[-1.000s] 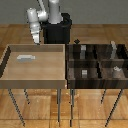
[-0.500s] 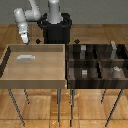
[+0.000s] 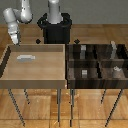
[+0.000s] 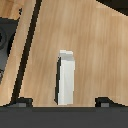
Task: Place the milk carton into the appropriate compartment.
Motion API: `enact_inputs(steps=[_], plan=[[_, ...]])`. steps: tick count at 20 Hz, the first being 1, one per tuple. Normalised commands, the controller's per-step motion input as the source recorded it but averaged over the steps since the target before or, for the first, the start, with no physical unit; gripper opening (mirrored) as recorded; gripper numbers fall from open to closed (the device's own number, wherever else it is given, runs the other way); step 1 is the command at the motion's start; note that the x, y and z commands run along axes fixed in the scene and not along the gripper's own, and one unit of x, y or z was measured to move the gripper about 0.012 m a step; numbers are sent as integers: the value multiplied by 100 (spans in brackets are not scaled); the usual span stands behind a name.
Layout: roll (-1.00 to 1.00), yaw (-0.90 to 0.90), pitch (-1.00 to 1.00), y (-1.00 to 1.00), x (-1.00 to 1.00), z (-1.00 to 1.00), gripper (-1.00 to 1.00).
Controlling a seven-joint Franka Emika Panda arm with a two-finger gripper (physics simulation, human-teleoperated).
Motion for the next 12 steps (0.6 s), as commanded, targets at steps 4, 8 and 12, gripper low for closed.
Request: enact_inputs(steps=[4, 8, 12], plan=[[0, 0, 0, 0, 0, -50, 100], [0, 0, 0, 0, 0, -75, 100], [0, 0, 0, 0, 0, -100, 100]])
